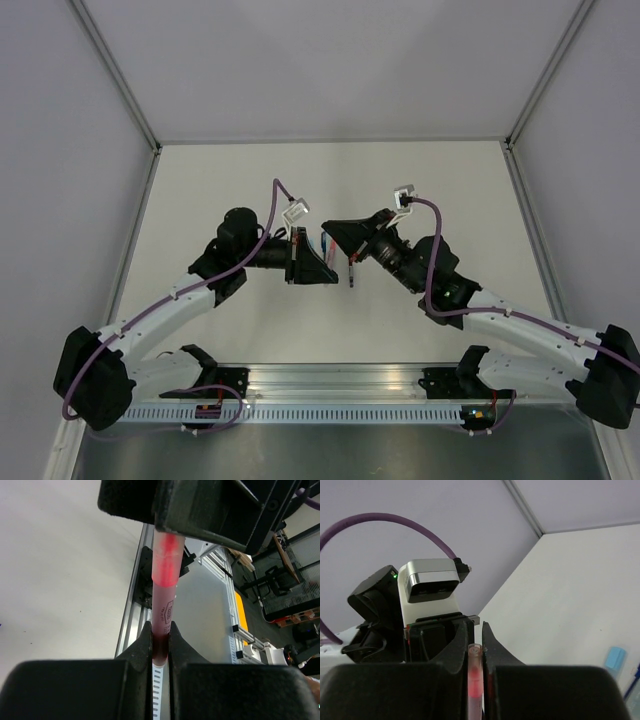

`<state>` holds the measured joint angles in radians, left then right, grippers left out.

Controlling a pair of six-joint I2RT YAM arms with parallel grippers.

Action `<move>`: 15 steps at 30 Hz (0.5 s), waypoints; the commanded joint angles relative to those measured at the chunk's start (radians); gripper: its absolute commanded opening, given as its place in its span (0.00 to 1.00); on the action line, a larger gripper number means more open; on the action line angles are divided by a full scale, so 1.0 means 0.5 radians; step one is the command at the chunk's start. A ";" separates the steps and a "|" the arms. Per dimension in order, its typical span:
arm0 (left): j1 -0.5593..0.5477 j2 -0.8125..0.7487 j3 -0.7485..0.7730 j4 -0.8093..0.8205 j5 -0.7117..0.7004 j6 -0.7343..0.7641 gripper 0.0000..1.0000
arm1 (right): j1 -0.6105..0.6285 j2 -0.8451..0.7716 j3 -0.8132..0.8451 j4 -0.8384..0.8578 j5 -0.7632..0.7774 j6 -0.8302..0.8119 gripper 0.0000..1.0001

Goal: Insert the pens into the pen caps

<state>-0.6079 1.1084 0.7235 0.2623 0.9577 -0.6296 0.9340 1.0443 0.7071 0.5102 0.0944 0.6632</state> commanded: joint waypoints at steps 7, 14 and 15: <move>0.154 0.201 0.645 -0.067 -0.946 0.262 0.02 | 0.334 0.129 -0.083 -0.805 0.032 0.180 0.00; 0.160 0.336 0.728 -0.242 -1.240 0.455 0.02 | 0.546 0.344 0.172 -1.118 0.556 0.355 0.00; 0.157 0.351 0.719 -0.230 -1.240 0.465 0.02 | 0.562 0.363 0.196 -1.140 0.590 0.355 0.00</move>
<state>-0.6079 1.2491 0.9508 -0.1696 0.7849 -0.4412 1.0332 1.1606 0.8162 0.3061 0.5961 0.7422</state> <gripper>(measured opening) 0.088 0.080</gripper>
